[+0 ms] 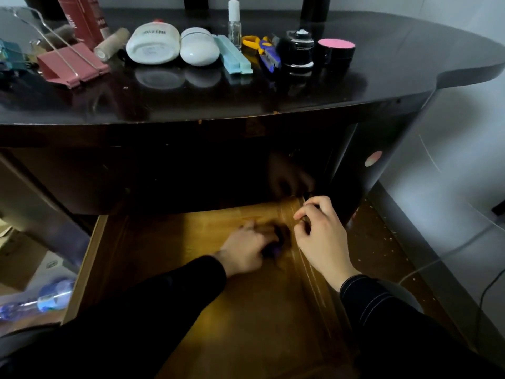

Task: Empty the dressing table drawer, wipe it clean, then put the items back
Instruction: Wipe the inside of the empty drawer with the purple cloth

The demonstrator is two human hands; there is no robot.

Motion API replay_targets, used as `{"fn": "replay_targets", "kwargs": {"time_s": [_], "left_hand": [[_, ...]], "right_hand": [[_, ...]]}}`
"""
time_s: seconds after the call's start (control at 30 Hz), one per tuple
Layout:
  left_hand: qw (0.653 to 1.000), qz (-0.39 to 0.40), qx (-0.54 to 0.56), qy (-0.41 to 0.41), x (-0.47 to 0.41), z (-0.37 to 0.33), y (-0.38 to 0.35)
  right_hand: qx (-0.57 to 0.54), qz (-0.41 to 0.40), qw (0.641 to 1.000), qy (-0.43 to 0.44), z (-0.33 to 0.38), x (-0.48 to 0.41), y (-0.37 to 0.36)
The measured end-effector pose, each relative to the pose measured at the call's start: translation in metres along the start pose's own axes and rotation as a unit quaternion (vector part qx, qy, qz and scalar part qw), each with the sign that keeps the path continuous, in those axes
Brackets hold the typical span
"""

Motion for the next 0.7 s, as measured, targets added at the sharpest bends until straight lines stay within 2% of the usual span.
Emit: {"fn": "replay_targets", "kwargs": {"time_s": [0.1, 0.2, 0.4, 0.6, 0.7], "left_hand": [[0.992, -0.051, 0.046, 0.107, -0.037, 0.028, 0.008], [0.987, -0.044, 0.097, 0.122, -0.063, 0.029, 0.009], [0.997, 0.002, 0.031, 0.072, -0.067, 0.006, 0.009], [0.996, 0.059, 0.013, -0.062, -0.010, -0.023, 0.006], [0.991, 0.058, -0.007, -0.123, 0.015, -0.042, 0.004]], "right_hand": [[0.001, 0.003, 1.000, -0.001, -0.002, 0.000, -0.001], [-0.003, 0.005, 1.000, -0.004, -0.003, -0.002, -0.001], [-0.012, 0.001, 1.000, -0.008, -0.003, -0.004, -0.001], [0.000, 0.008, 1.000, 0.003, -0.006, -0.003, -0.003], [0.012, 0.011, 1.000, 0.015, -0.007, -0.003, -0.004]]}}
Point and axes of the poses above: each hand's wrist, its own x-axis away from the middle knuckle, its own y-axis out of the back of the hand, z = x × y, the point moved 1 cm from there along -x, towards the middle knuckle, and after that the axes turned 10 degrees about -x, right-handed, at the moved point
